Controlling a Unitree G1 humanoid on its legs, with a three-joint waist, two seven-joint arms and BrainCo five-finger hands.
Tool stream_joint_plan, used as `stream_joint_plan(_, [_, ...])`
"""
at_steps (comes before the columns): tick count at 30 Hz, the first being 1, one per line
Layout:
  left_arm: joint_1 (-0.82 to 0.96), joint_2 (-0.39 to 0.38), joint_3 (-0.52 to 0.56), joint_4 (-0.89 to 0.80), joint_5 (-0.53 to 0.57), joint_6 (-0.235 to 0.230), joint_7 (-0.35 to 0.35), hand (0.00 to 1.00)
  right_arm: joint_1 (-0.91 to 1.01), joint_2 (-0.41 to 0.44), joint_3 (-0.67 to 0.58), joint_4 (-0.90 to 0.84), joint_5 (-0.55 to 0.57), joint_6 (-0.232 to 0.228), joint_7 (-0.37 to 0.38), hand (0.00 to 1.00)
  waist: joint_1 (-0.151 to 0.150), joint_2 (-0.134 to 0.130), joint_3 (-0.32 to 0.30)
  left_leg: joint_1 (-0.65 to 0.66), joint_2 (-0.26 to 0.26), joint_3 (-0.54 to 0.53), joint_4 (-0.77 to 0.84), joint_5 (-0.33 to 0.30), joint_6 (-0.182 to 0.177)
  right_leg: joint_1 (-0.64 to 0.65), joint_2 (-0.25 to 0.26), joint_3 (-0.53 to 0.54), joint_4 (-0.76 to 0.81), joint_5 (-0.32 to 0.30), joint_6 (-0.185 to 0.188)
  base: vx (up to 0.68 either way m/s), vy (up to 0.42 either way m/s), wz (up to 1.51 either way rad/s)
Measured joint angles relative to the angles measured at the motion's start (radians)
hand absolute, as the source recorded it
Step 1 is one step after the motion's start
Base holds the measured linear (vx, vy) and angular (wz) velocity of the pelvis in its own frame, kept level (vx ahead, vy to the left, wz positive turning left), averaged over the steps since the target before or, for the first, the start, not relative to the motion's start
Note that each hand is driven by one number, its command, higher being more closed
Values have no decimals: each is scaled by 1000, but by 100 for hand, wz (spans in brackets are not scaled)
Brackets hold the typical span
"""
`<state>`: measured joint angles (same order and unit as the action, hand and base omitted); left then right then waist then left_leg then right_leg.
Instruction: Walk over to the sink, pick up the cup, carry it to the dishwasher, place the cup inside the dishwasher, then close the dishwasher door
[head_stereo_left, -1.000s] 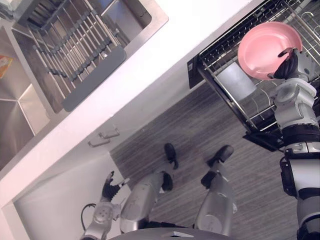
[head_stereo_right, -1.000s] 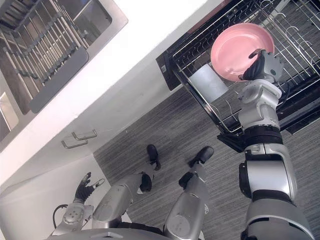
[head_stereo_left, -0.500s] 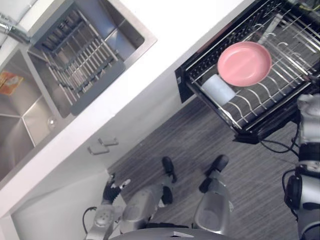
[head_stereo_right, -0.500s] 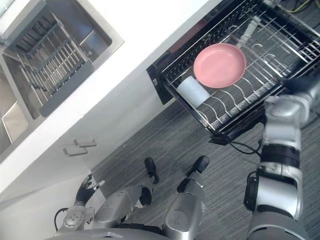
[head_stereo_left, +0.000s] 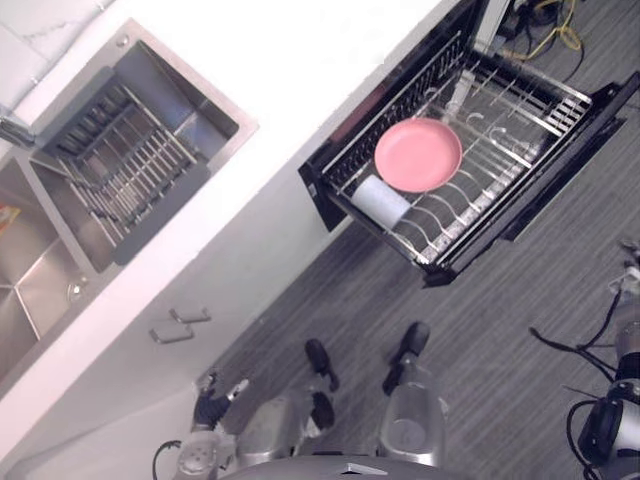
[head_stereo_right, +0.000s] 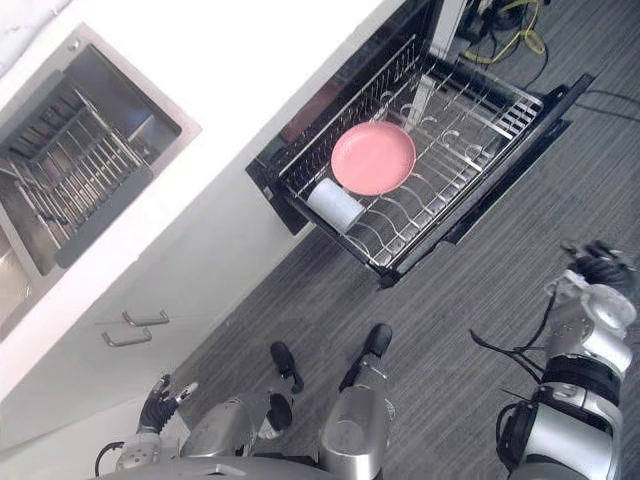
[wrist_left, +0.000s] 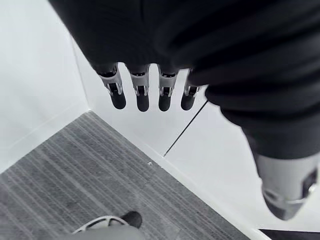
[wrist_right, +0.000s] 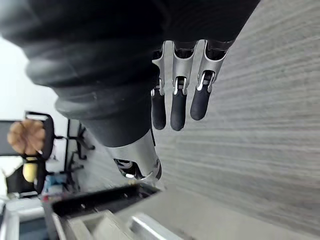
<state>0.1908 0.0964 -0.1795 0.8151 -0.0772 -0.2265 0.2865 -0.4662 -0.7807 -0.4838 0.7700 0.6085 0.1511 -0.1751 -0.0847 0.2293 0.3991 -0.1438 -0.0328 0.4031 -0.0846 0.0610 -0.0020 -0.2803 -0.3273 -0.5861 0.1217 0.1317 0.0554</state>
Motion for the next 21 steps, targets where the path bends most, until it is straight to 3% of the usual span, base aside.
stream_joint_plan(4, [-4,-1,-60,2,0,-2,16,0,-162,-17,100,69,34,-19,41,100,35,49,20,-57,-5,3,0,17,10,-45,4,1,-33,38,-3,-29,-66,3])
stream_joint_plan(6, [-4,-5,-94,3,-1,-6,16,0,-254,-26,148,92,32,-46,32,100,67,78,19,-94,-11,1,1,32,22,-78,1,1,-42,55,-5,-6,-65,7])
stream_joint_plan(8, [-4,-4,-99,2,-9,-12,18,0,-270,-57,172,117,30,-59,40,100,83,81,17,-114,-16,-14,6,44,33,-92,-2,-2,-41,61,-6,19,-66,14])
stream_joint_plan(14, [-4,2,-121,-13,-40,-12,14,0,-365,-77,251,129,-26,-62,39,100,82,89,11,-131,-38,-99,6,55,38,-101,-38,-38,3,46,-3,16,-60,21])
stream_joint_plan(21, [3,2,-140,-23,-82,-36,-21,0,-502,-121,404,249,-157,-51,37,100,116,105,-1,-131,-72,-222,6,85,17,-99,-144,-119,200,-63,4,-18,-31,46])
